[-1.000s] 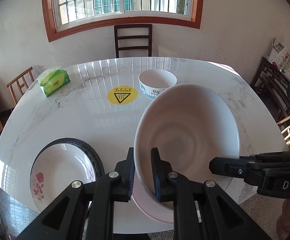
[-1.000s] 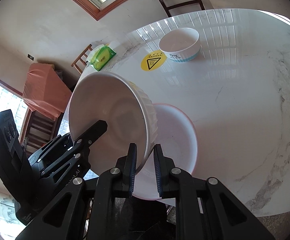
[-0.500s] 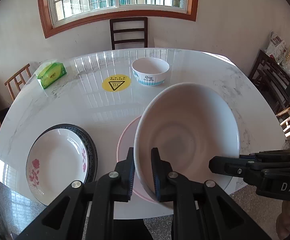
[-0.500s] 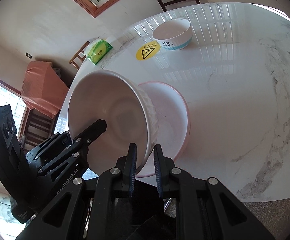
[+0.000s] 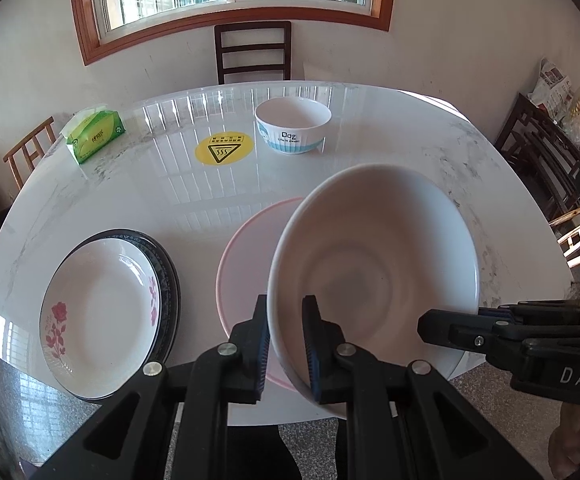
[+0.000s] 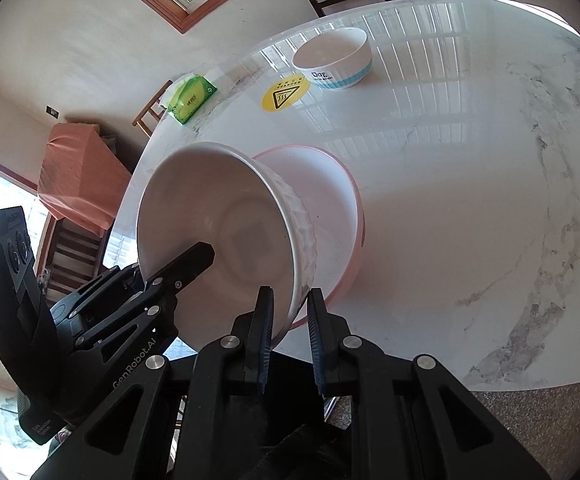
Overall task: Organize plates and bowls
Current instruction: 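Carry the held Rabbit bowl over the pink bowl, then lower the Rabbit bowl into the pink bowl and open both grippers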
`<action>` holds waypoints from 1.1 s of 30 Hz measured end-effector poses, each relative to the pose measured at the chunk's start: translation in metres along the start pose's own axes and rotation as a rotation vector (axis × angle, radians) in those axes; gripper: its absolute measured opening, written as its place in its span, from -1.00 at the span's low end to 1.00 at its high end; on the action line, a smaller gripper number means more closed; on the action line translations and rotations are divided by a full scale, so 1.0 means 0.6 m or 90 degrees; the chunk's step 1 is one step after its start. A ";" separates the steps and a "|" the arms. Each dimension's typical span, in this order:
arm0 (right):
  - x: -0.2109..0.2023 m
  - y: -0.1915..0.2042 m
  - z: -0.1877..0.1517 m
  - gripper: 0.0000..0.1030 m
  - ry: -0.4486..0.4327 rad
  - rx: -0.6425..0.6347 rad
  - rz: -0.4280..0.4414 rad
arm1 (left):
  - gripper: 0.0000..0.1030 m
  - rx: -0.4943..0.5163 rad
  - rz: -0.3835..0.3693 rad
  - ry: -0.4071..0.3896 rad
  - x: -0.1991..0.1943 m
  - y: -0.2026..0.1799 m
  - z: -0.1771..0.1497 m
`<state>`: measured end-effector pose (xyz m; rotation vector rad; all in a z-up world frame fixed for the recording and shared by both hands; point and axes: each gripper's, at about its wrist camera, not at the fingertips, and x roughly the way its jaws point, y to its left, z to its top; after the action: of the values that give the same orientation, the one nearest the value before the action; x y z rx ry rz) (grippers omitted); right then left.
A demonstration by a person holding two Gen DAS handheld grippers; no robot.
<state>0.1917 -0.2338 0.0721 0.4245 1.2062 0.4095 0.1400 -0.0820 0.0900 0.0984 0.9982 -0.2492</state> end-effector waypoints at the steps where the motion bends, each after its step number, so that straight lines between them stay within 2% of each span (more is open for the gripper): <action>1: 0.000 -0.001 -0.001 -0.68 0.001 0.001 0.001 | -0.69 0.001 0.000 0.002 0.002 0.000 -0.001; 16: 0.004 -0.005 -0.002 -0.68 0.006 0.009 -0.003 | -0.69 -0.016 -0.018 0.033 0.025 0.014 -0.002; 25: 0.010 -0.004 0.003 -0.68 0.017 0.013 -0.008 | -0.66 -0.014 -0.011 0.052 0.036 0.015 0.000; 28: 0.013 -0.004 0.006 -0.68 0.022 0.013 -0.011 | -0.56 -0.013 -0.013 0.062 0.040 0.017 -0.001; 33: 0.015 0.000 0.010 -0.68 0.027 0.008 -0.021 | -0.28 -0.006 -0.008 0.052 0.036 0.018 0.000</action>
<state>0.2002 -0.2300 0.0669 0.4078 1.2567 0.3842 0.1541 -0.0753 0.0714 0.0940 1.0813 -0.2533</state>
